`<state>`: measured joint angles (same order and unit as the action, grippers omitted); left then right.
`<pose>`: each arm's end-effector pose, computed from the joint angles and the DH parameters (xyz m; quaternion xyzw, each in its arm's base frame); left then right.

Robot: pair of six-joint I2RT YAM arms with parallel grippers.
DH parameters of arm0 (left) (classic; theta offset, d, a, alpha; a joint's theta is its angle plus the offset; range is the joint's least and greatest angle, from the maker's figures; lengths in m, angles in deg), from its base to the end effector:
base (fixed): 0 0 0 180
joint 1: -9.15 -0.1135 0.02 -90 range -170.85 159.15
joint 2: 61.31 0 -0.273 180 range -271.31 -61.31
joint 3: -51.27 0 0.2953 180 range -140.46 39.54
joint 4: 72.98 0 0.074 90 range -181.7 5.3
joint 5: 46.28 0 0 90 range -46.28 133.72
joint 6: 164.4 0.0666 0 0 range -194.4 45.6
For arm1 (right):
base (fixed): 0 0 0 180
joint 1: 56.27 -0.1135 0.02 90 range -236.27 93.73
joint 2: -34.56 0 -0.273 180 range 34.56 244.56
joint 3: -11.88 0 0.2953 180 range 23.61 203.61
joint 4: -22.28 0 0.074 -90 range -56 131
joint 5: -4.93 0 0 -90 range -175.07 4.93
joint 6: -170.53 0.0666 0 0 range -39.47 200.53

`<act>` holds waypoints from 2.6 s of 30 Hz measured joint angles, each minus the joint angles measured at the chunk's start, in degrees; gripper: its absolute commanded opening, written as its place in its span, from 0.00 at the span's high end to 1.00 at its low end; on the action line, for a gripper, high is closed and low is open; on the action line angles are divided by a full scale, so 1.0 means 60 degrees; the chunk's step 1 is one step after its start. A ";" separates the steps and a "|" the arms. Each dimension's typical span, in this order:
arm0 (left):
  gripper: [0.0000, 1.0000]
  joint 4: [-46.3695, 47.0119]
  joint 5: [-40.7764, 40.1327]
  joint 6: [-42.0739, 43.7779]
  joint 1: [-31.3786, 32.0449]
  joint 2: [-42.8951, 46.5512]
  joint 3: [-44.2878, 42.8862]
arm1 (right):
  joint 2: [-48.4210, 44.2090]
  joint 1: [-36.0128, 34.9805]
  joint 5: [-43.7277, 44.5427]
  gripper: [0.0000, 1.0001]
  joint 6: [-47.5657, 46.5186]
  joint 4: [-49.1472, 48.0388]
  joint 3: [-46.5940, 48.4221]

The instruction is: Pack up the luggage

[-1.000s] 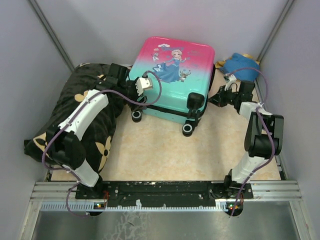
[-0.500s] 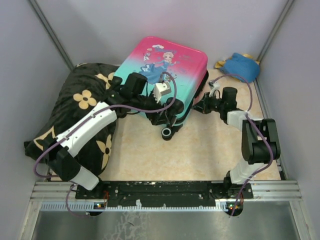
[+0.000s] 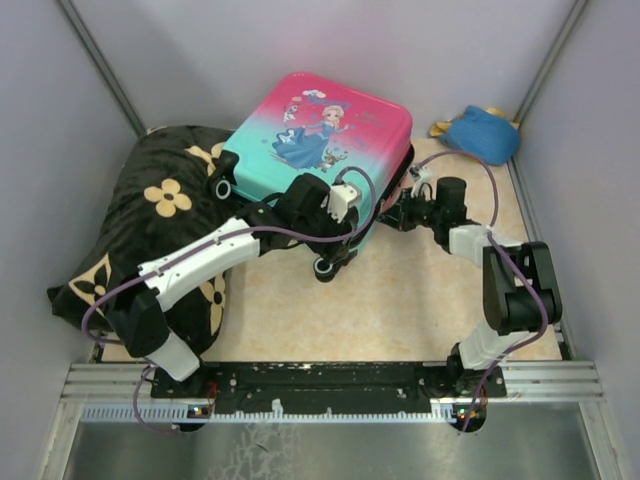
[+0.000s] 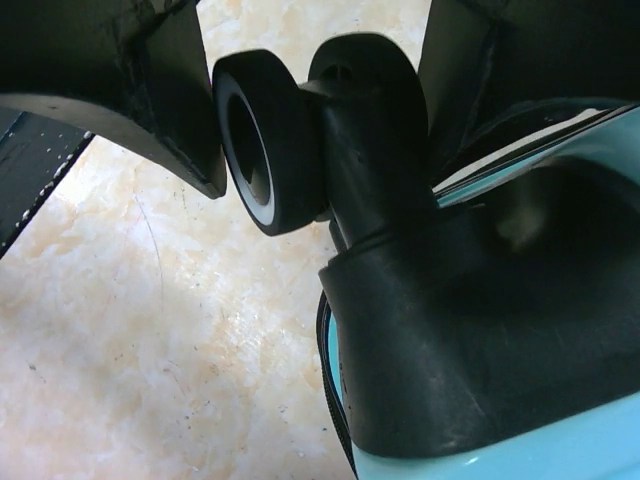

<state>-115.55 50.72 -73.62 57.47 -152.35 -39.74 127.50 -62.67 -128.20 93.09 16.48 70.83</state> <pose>0.2755 -0.3216 0.2915 0.4021 0.8211 -0.2129 0.3446 0.3794 0.0884 0.1631 -0.1456 0.8070 0.3897 0.4192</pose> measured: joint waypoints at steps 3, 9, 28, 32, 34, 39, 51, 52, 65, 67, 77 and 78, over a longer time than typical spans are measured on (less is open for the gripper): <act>0.52 0.0124 -0.0062 -0.0127 0.0011 -0.0135 0.0011 | -0.0055 -0.0040 0.0120 1.00 -0.0069 0.0062 0.0000; 0.99 0.0215 0.0153 0.0346 0.0036 -0.0233 0.0011 | -0.0164 0.0004 0.0255 1.00 -0.0237 0.0277 0.0000; 1.00 0.0984 0.0616 0.6881 0.0062 0.2197 0.2670 | -0.0466 0.3916 -0.0444 1.00 -0.3195 0.2889 0.0645; 1.00 0.0750 0.0754 0.8054 -0.0109 0.2845 0.3166 | -0.0488 0.4692 -0.0324 0.94 -0.3967 0.3581 0.0648; 1.00 0.0630 0.0845 0.8411 -0.0200 0.3013 0.3260 | -0.0550 0.4761 -0.0656 0.72 -0.4513 0.4073 0.0659; 1.00 0.0339 0.1049 0.8608 -0.0288 0.2900 0.3056 | -0.1330 0.4000 -0.1432 0.36 -0.4841 0.4284 0.0342; 1.00 0.0171 0.1177 0.8648 -0.0331 0.2801 0.2922 | -0.1242 0.1162 -0.1854 0.39 -0.3796 0.0514 -0.1016; 1.00 0.0153 0.1180 0.8644 -0.0331 0.2794 0.2903 | -0.1056 0.1122 -0.1832 0.40 -0.3712 0.0262 -0.1013; 1.00 0.0138 0.1177 0.8597 -0.0331 0.2787 0.2896 | -0.0222 0.0339 -0.1344 0.75 -0.2769 -0.1523 -0.0980; 1.00 0.0138 0.1177 0.8597 -0.0331 0.2787 0.2896 | -0.0222 0.0288 -0.1326 0.93 -0.2648 -0.1577 -0.0980; 1.00 0.0255 0.1166 0.8601 -0.0331 0.2867 0.3024 | -0.0426 0.0670 -0.0776 1.00 -0.3085 -0.0619 -0.0849; 1.00 0.0295 0.1169 0.8608 -0.0331 0.2896 0.3067 | -0.0455 0.0827 -0.0641 1.00 -0.3169 -0.0528 -0.0772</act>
<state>-113.78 57.74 -21.97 55.48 -134.98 -21.34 124.77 -57.71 -132.05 74.07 13.32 66.20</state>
